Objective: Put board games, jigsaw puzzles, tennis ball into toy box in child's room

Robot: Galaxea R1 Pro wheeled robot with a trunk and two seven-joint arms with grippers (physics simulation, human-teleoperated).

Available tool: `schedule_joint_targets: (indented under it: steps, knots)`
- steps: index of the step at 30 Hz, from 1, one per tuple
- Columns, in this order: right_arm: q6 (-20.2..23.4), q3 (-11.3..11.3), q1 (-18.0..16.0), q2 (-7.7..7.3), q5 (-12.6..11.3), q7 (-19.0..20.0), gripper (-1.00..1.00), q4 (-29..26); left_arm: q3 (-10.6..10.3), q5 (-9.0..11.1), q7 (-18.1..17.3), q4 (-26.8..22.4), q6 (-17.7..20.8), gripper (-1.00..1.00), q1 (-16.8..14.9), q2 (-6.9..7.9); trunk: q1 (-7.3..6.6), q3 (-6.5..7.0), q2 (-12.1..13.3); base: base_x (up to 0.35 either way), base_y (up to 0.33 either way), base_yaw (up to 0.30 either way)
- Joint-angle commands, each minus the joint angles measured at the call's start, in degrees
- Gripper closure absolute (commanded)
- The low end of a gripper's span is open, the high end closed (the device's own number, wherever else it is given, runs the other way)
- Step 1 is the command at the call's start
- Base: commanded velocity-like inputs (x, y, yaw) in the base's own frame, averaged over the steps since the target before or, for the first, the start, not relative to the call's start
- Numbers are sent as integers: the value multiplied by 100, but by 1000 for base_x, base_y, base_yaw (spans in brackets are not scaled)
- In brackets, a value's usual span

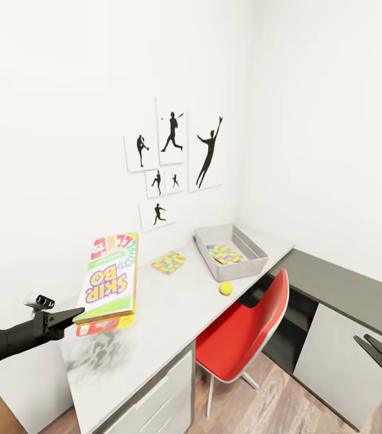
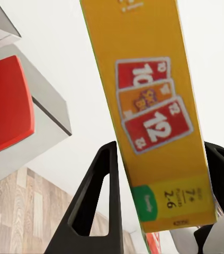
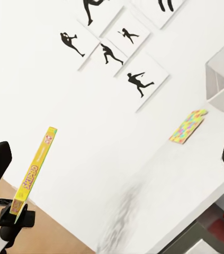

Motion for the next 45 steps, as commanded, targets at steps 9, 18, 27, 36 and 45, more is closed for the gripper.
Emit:
schedule_joint_targets:
  steps: [9, 18, 27, 36, 45]
  knots:
    - [42, 1, 1, -2, -28, -9, -100, 1, -2, -8, -20, -1, 61, 100, -3, 10, -197, 215, 357, 0, 0, -211]
    - [49, 1, 1, -8, -33, -5, -100, 1, -2, -8, -20, -1, 61, 100, -3, 11, -394, 437, 718, 0, 0, -214]
    - [49, 1, 1, -10, -35, -4, -100, 1, -2, -8, -21, -1, 61, 100, -3, 12, -592, 659, 1079, 0, 0, -214]
    - [49, 1, 1, -20, -34, -4, -100, 1, -2, -8, -28, -1, 61, 100, -3, 12, -790, 881, 1440, 0, 0, -214]
    - [49, 1, 1, -22, -33, -4, -100, 3, -6, -8, -27, -1, 61, 100, -3, 12, -922, 1049, 1680, 0, 0, -214]
